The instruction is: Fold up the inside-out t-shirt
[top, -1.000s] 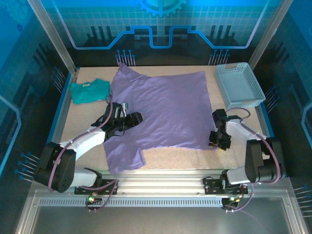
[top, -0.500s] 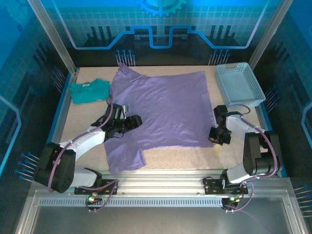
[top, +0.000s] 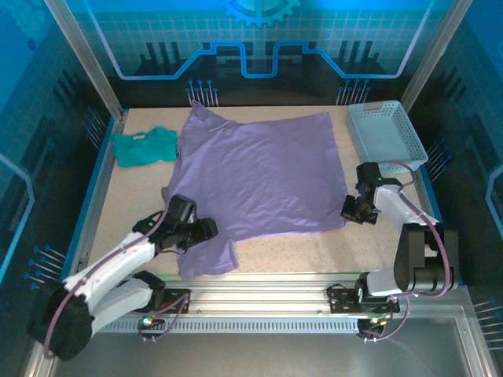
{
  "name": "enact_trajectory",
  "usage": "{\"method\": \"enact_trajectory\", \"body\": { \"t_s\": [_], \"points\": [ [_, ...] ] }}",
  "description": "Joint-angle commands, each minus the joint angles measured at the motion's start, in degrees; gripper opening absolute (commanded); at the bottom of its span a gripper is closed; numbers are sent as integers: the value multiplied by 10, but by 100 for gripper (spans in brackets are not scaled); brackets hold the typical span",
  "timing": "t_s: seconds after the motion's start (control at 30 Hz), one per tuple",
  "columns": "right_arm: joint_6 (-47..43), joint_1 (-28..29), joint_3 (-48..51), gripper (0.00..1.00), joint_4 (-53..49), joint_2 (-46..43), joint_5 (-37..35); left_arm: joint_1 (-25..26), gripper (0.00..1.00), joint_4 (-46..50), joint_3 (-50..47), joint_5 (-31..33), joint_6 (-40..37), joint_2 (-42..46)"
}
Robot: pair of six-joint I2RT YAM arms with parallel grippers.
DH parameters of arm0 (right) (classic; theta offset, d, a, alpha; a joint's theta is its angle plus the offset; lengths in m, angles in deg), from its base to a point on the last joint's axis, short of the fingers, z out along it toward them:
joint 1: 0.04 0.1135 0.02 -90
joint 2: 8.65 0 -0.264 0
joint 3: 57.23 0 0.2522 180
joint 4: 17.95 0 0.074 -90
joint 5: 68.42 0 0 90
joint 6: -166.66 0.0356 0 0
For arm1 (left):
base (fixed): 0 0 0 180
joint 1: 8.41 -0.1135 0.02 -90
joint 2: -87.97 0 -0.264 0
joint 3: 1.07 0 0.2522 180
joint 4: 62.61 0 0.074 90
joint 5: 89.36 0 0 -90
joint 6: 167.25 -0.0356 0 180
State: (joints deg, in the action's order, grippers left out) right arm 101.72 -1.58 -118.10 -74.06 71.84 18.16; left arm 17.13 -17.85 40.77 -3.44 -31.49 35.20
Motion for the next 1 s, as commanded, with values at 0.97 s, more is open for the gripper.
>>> {"method": "enact_trajectory", "body": {
  "t_s": [0.97],
  "points": [
    [-29, -7, 41, 3, 35, -64, 91, 51, 34, 172, -57, -4, 162, -50]
  ]
}}
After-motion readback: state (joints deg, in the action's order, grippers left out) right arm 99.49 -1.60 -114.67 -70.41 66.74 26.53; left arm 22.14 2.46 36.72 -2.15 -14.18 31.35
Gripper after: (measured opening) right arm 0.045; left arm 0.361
